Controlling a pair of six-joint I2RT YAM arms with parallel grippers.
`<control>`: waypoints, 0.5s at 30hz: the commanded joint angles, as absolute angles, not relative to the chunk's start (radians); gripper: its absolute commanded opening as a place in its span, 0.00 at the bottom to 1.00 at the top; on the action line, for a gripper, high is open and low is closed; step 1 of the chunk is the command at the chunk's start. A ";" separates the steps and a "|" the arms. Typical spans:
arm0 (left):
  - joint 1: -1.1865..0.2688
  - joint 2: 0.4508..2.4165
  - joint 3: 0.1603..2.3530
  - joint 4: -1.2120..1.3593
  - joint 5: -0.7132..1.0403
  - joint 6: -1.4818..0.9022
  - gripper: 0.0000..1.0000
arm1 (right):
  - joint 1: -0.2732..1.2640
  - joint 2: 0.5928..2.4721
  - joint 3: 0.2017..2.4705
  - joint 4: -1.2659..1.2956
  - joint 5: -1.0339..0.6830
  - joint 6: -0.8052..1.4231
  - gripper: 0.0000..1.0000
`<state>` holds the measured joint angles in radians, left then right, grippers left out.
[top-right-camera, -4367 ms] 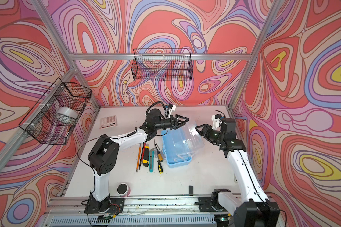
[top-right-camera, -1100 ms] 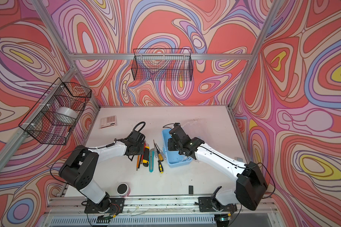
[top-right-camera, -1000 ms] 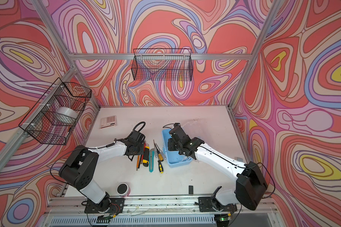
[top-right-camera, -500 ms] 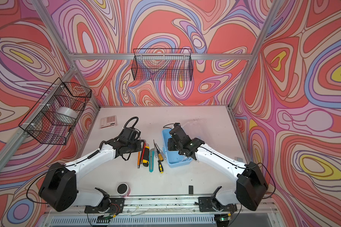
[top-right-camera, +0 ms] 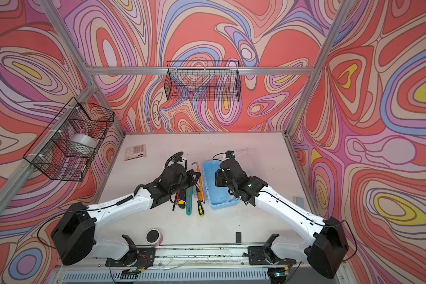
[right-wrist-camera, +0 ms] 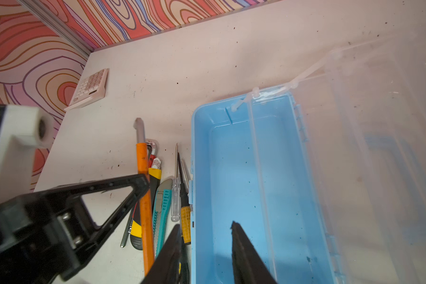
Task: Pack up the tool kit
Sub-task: 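Carry the orange-handled hex key with the left gripper into the blue box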
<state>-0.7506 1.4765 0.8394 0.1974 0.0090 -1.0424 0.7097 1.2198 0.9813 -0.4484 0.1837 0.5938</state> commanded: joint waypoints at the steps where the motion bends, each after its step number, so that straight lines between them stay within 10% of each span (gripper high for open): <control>1: -0.759 1.548 0.907 0.355 0.054 -1.135 0.00 | 0.701 1.194 0.961 -0.445 0.204 0.598 0.34; 15: -0.778 1.758 1.063 0.293 0.085 -1.153 0.00 | 0.677 1.195 0.930 -0.445 0.199 0.592 0.34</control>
<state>-0.7734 1.7237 1.0313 0.2817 0.0643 -1.1240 0.6872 1.2060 0.9485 -0.4484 0.1875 0.5934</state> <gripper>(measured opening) 0.068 0.343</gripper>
